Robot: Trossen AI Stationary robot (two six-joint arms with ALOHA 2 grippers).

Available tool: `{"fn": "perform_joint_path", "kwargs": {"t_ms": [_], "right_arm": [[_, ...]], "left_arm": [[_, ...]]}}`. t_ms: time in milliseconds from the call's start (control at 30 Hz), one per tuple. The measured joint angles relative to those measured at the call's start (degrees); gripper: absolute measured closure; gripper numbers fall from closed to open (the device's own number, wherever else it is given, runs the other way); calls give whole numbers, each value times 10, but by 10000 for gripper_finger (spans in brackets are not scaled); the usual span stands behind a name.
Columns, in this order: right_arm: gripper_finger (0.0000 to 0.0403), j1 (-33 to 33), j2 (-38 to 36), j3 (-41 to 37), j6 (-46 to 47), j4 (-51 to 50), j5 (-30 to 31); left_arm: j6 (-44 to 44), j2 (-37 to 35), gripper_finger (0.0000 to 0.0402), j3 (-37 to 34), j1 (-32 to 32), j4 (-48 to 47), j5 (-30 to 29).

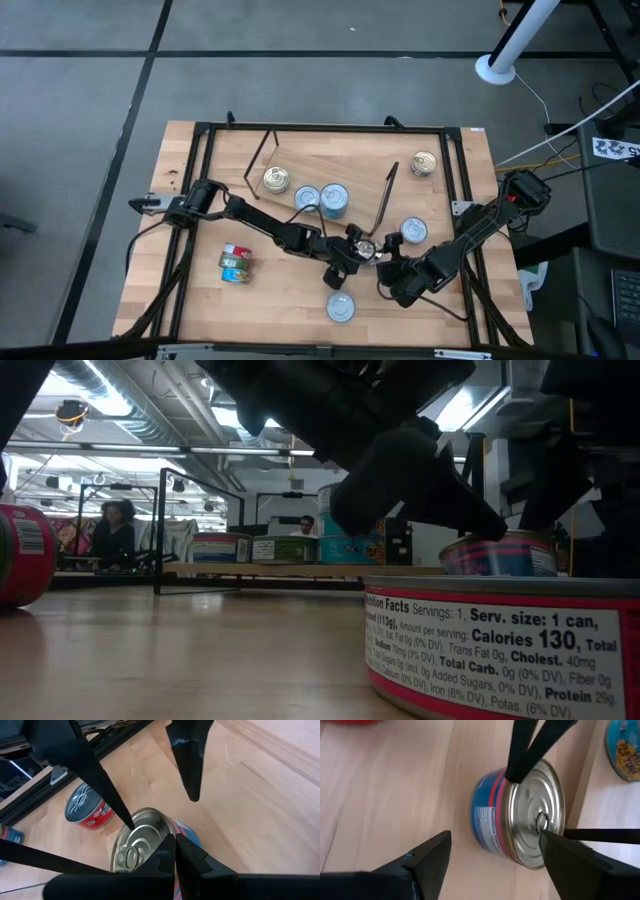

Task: Stack canned seafood by type on shelf
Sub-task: Stack the blue-pink tuna can on top of the blue-pink tuna can on the shelf

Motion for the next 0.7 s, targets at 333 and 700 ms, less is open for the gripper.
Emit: {"fn": "perform_joint_path", "kwargs": {"t_ms": [333, 700], "right_arm": [[104, 4, 0, 0, 20, 7, 18], [104, 71, 0, 0, 48, 17, 113]], "left_arm": [[-1, -1, 401, 0, 6, 0, 0], [-17, -1, 401, 1, 12, 1, 2]]}}
